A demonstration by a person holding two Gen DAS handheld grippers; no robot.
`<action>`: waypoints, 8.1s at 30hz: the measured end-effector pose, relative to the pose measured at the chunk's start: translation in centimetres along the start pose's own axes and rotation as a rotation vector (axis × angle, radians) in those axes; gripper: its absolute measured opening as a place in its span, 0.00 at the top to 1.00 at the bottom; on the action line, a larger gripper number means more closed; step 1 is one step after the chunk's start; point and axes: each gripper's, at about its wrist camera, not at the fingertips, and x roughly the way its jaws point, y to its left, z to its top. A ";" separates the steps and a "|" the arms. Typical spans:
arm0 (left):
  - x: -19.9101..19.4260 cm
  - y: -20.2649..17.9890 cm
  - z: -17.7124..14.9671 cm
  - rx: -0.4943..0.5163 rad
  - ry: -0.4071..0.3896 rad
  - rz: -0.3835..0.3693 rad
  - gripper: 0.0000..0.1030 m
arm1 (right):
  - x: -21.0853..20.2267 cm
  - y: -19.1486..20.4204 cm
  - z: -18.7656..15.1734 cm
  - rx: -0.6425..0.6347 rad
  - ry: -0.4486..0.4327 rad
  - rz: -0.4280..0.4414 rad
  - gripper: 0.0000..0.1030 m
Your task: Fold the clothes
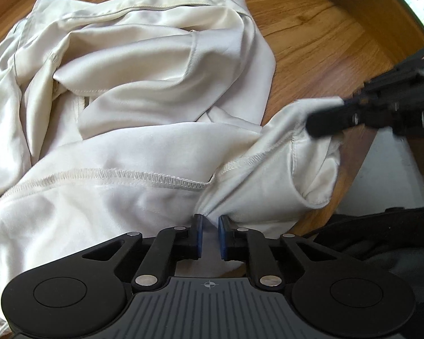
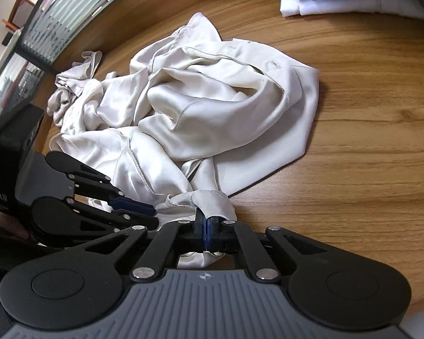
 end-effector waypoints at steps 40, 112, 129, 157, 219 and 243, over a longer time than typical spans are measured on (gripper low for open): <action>1.0 -1.3 1.3 0.016 0.040 0.035 0.85 | 2.7 3.3 -4.1 -0.424 0.117 0.037 0.92; -11.3 15.1 -11.1 -0.220 -0.303 0.256 0.92 | 7.2 20.5 5.3 -0.161 -0.048 0.144 0.83; -14.2 28.1 -28.2 -0.660 -0.156 0.511 0.85 | 10.0 18.1 6.4 -0.169 -0.076 -0.304 0.57; -14.2 14.6 -9.7 -0.268 -0.384 0.313 0.32 | 2.1 10.8 4.6 -0.115 -0.157 -0.473 0.98; -12.4 4.4 6.2 -0.035 -0.322 0.057 0.95 | 0.9 12.1 5.0 -0.064 -0.240 -0.125 0.80; -12.9 6.1 7.4 -0.058 -0.281 0.061 0.96 | 9.2 8.3 11.0 -0.036 0.017 -0.253 0.79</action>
